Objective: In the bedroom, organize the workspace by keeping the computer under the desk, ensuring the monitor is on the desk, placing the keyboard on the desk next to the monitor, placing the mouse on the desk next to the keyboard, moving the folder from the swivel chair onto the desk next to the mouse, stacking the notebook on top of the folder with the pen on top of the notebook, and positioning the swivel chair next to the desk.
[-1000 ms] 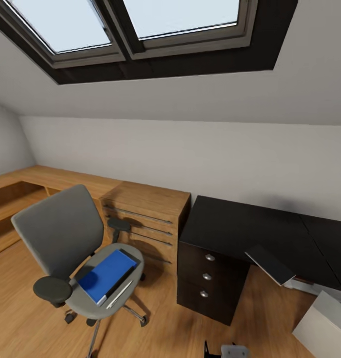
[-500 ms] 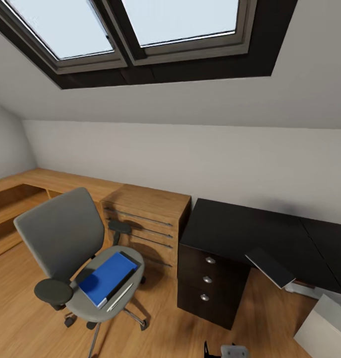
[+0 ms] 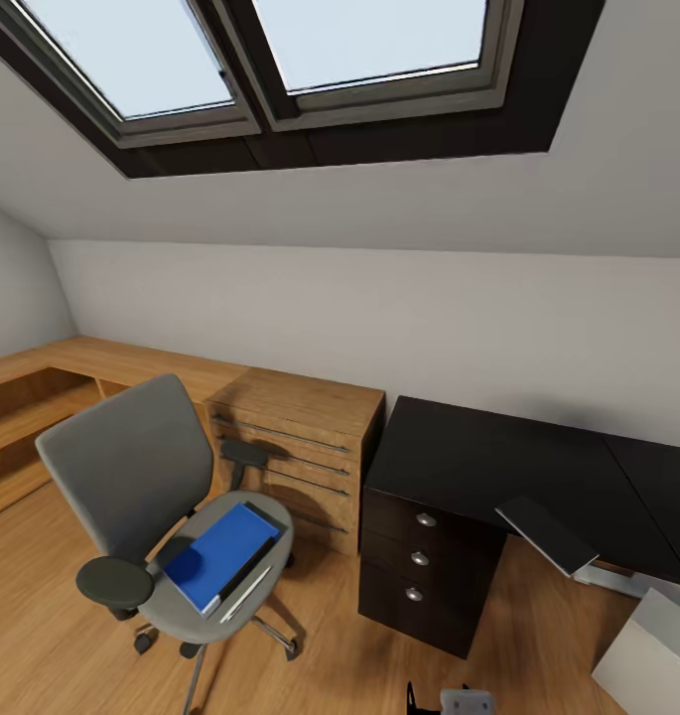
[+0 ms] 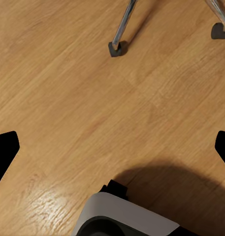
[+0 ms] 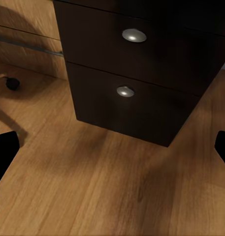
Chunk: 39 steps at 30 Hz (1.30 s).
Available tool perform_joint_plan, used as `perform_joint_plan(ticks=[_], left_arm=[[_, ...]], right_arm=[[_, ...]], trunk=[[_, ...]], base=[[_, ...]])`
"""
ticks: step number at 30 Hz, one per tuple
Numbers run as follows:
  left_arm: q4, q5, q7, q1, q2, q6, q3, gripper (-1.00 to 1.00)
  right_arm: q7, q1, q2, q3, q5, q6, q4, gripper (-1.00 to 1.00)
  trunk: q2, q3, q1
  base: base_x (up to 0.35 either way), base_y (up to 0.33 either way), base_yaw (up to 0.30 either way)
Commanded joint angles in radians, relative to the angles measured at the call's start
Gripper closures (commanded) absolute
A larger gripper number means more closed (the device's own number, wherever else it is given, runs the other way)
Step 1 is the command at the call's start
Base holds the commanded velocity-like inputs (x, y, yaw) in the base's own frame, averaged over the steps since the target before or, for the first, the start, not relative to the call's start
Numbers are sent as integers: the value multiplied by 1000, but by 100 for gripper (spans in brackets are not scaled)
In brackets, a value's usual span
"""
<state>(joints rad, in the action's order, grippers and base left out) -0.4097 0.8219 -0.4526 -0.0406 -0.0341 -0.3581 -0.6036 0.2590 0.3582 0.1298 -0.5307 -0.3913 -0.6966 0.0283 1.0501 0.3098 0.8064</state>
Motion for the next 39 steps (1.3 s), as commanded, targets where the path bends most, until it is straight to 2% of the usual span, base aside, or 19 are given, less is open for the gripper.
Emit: perform_joint_plan(ticks=[1,9,16,20,22,24,25,26,27,28,29,30,32,33,35,37,39], left_arm=[[-1,8,-6,-1,-1,-4,-9,-100],[-1,7,-6,-1,-2,-7,-9,-100],[-1,7,-9,-1,-7,-72,-2,-100],[-3,8,-12,-1,-29,-78,2,-100],[-7,10,-13,-1,-60,-80,7,-100],[-18,13,-11,-1,-103,-80,23,-100],[-22,14,-11,-1,-111,-80,30,-100],[-28,15,-10,-1,-123,-80,47,-100],[-32,16,-9,-1,-132,-80,70,-100],[-36,16,-8,-1,-137,-79,96,-100],[-37,16,-6,-1,-140,-78,109,-100],[-40,16,-2,-1,-143,-77,132,-100],[-47,16,12,-1,-146,-76,154,-100],[-63,17,33,-1,-155,-75,170,-100],[-70,23,41,-1,-165,-73,178,-100],[-77,44,46,-1,-174,-72,200,-100],[-82,58,48,-1,-177,-72,215,-100]], right_arm=[[6,1,1,-9,-4,-1,-1,-100],[6,0,2,-9,-4,1,-1,-100],[6,0,4,-12,-2,1,10,-100],[6,1,6,-13,0,3,66,-100],[9,2,7,-13,0,21,128,-100],[11,11,8,-11,-6,142,216,-100],[12,15,8,-11,-7,179,233,-100],[12,30,9,-10,-10,256,273,-100],[14,50,18,-10,-16,335,314,-100],[16,73,38,-10,-23,416,350,-100],[19,84,45,-10,-28,456,363,-100],[29,107,45,-9,-37,531,384,-100],[58,141,45,-9,-51,617,410,-100],[108,175,45,-8,-89,680,449,-100],[141,188,45,-8,-157,710,472,-100],[170,196,45,-9,-280,766,487,-100],[184,199,45,-9,-375,815,492,-100]], trunk=[[1,1,0],[1,1,0],[1,4,0],[1,5,0],[1,5,0],[1,5,0],[1,5,0],[1,5,0],[1,5,0],[1,5,0],[1,5,0],[1,5,0],[1,5,0],[1,5,0],[1,5,0],[1,5,0],[1,5,0]], base=[[0,8,0],[0,2,161],[0,0,210],[0,0,43],[0,53,15],[0,207,5],[0,243,3],[0,266,2],[0,282,1],[0,294,1],[0,300,1],[5,308,0],[28,313,0],[129,304,0],[203,255,0],[257,172,0],[199,72,0]])
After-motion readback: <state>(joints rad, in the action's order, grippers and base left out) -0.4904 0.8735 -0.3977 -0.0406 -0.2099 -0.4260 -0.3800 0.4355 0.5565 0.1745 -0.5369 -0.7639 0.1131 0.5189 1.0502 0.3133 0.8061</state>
